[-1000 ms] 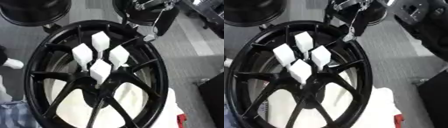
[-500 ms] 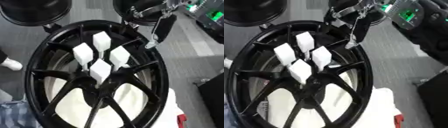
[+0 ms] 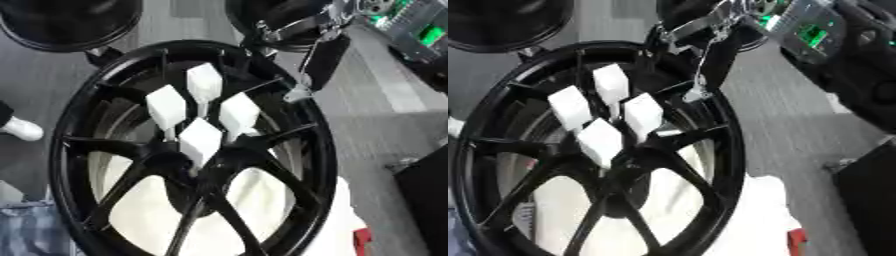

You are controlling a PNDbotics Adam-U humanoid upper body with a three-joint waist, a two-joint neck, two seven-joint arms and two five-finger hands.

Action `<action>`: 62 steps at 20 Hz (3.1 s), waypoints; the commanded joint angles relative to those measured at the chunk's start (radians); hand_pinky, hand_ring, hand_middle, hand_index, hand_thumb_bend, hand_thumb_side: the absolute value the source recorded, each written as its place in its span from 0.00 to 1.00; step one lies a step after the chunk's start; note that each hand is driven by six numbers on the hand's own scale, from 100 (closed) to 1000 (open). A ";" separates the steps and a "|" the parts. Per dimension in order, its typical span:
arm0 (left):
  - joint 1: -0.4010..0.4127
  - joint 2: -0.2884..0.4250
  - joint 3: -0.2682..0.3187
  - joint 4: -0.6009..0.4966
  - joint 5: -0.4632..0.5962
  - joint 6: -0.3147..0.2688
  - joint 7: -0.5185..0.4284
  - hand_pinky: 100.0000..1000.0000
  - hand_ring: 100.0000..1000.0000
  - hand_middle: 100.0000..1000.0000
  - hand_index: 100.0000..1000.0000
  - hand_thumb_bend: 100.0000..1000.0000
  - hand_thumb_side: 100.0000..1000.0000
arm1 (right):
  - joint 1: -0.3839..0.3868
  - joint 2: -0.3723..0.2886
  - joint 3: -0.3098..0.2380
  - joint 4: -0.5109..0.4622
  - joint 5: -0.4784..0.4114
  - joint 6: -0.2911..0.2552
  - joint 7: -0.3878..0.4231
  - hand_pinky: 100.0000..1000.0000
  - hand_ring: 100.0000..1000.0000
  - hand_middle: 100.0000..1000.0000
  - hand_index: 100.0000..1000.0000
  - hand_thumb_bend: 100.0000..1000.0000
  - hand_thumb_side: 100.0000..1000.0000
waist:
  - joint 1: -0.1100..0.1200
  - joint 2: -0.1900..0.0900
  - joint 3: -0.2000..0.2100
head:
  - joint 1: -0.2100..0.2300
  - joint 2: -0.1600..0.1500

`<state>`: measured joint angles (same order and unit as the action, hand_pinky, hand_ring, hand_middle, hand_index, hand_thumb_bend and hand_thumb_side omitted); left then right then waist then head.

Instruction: Pull the pin out of the wheel hub.

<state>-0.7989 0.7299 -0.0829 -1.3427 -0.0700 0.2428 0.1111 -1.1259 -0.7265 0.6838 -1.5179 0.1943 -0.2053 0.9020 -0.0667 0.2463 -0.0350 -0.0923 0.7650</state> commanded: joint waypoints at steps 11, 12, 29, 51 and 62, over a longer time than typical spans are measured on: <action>-0.012 0.028 0.008 -0.013 0.002 0.000 0.004 0.77 0.78 0.67 0.84 0.00 0.84 | -0.007 -0.004 0.015 -0.012 -0.066 0.046 0.005 0.85 0.85 0.75 0.85 0.15 0.37 | 0.005 -0.024 0.005 | -0.012 0.005; -0.012 0.027 0.008 -0.013 0.002 0.000 0.004 0.77 0.78 0.67 0.84 0.00 0.84 | -0.005 -0.003 0.017 -0.011 -0.066 0.046 0.005 0.85 0.85 0.75 0.85 0.16 0.36 | 0.006 -0.024 0.005 | -0.013 0.005; -0.010 0.017 0.008 -0.011 0.007 0.000 0.003 0.77 0.78 0.67 0.83 0.00 0.85 | 0.016 0.031 0.039 0.030 -0.073 0.029 0.005 0.85 0.86 0.76 0.85 0.14 0.31 | 0.005 -0.021 0.021 | -0.029 0.005; -0.009 0.014 0.009 -0.008 0.009 0.003 0.004 0.77 0.77 0.67 0.83 0.00 0.85 | 0.003 0.059 0.057 0.041 -0.103 0.002 0.005 0.83 0.84 0.76 0.84 0.08 0.36 | 0.004 -0.013 0.028 | -0.043 0.005; -0.008 0.014 0.010 -0.005 0.008 0.005 0.001 0.77 0.77 0.67 0.83 0.00 0.85 | -0.007 0.063 0.074 0.031 -0.099 -0.021 0.005 0.81 0.80 0.70 0.81 0.11 0.35 | -0.001 -0.017 0.027 | -0.041 0.005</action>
<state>-0.7934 0.7199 -0.0828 -1.3419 -0.0599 0.2465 0.1127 -1.1094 -0.6534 0.7652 -1.4710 0.0946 -0.2188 0.9043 -0.0715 0.2510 -0.0070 -0.1324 0.7650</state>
